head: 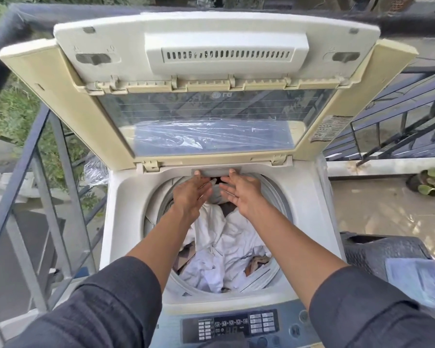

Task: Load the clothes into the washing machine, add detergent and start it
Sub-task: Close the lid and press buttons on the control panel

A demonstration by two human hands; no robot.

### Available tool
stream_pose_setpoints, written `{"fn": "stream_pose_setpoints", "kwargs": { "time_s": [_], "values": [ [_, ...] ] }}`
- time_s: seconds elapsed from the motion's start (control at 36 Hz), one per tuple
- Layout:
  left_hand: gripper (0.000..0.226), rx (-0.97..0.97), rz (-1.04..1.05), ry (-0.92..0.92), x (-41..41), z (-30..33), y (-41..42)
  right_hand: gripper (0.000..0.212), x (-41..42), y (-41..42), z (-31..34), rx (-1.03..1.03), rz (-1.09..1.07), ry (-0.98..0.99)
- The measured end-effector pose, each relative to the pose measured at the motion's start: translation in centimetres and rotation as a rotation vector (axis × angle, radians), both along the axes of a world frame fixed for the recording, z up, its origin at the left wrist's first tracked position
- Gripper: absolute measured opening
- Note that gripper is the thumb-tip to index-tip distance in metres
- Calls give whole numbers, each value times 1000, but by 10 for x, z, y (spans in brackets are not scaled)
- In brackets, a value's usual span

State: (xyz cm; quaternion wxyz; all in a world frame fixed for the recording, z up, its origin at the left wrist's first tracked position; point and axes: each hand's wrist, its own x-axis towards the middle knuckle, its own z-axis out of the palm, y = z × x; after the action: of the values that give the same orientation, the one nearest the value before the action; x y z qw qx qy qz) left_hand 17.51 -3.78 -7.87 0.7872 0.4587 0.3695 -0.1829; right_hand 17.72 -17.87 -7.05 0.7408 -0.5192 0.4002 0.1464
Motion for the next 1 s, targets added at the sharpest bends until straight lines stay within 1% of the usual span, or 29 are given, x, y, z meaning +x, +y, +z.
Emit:
{"fn": "stream_pose_setpoints", "kwargs": {
  "time_s": [0.06,0.11,0.22,0.33,0.39,0.5,0.56,0.64,0.69,0.75,0.81,0.89,0.94,1.0],
  "values": [
    [32,17,-3,-5,1,1,0,18,2,0,-1,-11,6,3],
    [29,30,-16,-3,-1,1,0,20,2,-1,-2,-20,16,4],
    [32,55,-39,4,-2,1,1,25,-1,-3,-2,-45,48,0],
    [43,55,-114,18,-6,1,3,23,-7,-4,4,-146,115,-10],
    [41,55,-156,19,-14,1,6,27,-14,-4,4,-189,146,-25],
    [31,72,-192,16,-36,9,13,32,-28,-6,9,-295,215,-102],
    [33,100,-189,3,-45,15,16,29,-34,-6,18,-352,235,-146],
    [35,157,-207,-67,-54,30,16,22,-38,-3,35,-427,254,-235],
    [34,234,-216,-134,-57,47,15,19,-38,-2,52,-479,284,-304],
    [29,336,-206,-242,-56,69,12,18,-40,0,73,-604,321,-417],
    [23,469,-189,-427,-55,94,11,21,-44,3,101,-841,363,-601],
    [17,786,-162,-754,-56,134,12,21,-52,7,147,-1169,343,-872],
    [17,958,-129,-907,-56,164,14,22,-54,9,176,-1343,300,-1018],
    [17,1087,-77,-1063,-51,193,16,21,-51,9,200,-1479,230,-1134]
  ]
}}
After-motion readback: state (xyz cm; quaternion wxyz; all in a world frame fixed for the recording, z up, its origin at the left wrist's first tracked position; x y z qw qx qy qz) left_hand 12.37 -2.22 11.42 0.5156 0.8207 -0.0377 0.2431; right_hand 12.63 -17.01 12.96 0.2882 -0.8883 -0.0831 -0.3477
